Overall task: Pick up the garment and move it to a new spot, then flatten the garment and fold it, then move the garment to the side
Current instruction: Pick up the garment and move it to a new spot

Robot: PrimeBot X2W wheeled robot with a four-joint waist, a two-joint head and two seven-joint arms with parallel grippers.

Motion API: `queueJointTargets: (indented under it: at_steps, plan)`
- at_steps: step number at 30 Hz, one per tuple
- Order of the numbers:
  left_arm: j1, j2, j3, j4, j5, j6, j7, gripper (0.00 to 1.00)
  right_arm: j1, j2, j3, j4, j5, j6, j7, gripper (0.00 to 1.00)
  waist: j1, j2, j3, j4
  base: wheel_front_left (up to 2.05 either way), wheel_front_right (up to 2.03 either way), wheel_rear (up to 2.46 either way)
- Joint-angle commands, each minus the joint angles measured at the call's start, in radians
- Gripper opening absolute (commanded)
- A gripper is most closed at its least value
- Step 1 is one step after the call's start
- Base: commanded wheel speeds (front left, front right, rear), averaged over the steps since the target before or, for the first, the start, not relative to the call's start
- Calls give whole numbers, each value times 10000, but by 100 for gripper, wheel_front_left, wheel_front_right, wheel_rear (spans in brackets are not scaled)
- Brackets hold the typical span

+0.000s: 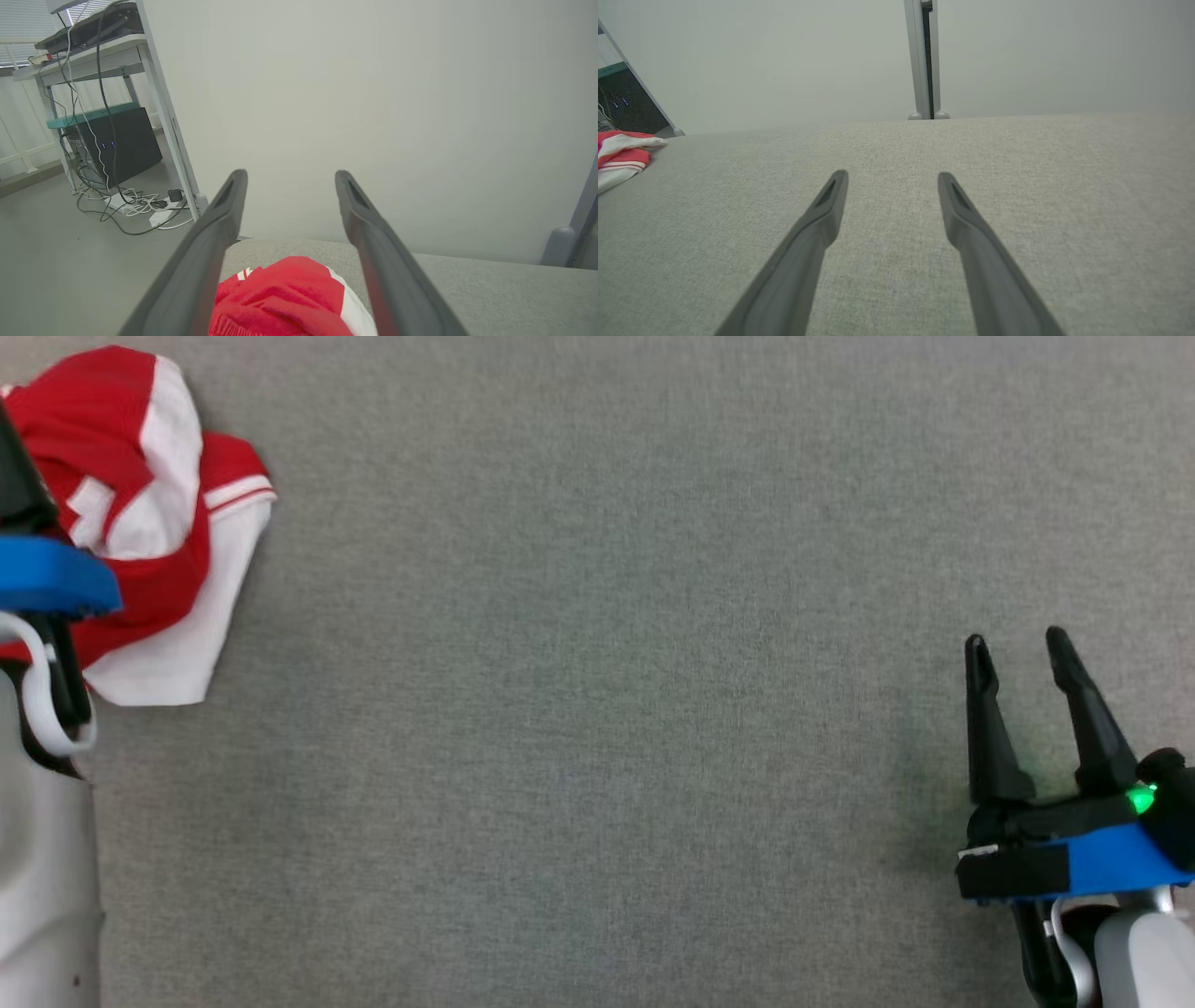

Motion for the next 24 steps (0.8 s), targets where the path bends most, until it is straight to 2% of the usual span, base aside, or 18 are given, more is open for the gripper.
queueJointTargets:
  at_steps: [1,9,21,24]
  plan:
    - [-202,58,-15,157,-55,-73,81,100,-131,-61,-34,-79,47,22,-19,100,-3,0,185,62,0,0,0]
    - [-1016,389,-251,2089,-259,-439,1304,100,-441,-159,-66,-424,126,22,-71,100,-3,0,842,-249,0,0,0]
    - [-942,156,-401,4285,-1047,-939,3877,100,-602,-109,-67,-526,75,22,-22,100,-3,0,801,-287,0,0,0]
    - [-975,135,-426,4548,-1161,-1037,4108,100,-617,-91,-11,-526,81,22,-12,100,-3,0,742,-333,0,0,0]
